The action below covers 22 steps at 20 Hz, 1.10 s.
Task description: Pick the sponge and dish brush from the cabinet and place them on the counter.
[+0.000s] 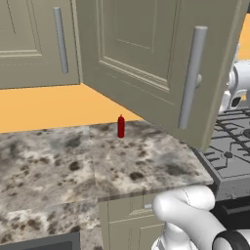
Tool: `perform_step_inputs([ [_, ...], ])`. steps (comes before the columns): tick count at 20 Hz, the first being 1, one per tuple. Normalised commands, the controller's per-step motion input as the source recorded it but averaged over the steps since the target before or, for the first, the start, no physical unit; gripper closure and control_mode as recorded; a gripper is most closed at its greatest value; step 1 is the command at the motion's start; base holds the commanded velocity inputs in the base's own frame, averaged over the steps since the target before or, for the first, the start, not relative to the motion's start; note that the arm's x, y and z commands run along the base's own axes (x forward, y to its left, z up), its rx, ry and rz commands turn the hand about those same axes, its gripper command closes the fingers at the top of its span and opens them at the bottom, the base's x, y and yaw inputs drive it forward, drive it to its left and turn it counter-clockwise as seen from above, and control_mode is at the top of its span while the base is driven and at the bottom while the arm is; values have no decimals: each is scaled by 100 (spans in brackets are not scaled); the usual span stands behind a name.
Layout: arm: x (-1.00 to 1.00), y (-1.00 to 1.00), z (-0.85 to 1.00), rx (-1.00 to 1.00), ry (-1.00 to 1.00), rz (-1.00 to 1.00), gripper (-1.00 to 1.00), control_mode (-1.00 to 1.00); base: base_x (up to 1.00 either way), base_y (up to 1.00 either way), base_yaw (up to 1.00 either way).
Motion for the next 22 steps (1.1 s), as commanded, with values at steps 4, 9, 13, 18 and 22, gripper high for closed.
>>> perform_step_inputs([
  [4, 4, 72, 0, -6, -10, -10, -100, -100, 0, 0, 0],
  [9, 32, 61, 0, -3, -1, -8, -100, -100, 0, 0, 0],
  [13, 18, 62, 0, -3, -2, -7, -100, -100, 0, 0, 0],
  [18, 20, 64, -5, -5, -1, -9, -100, -100, 0, 0, 0],
  [22, 17, 57, -9, -7, 0, -11, -100, -100, 0, 0, 0],
])
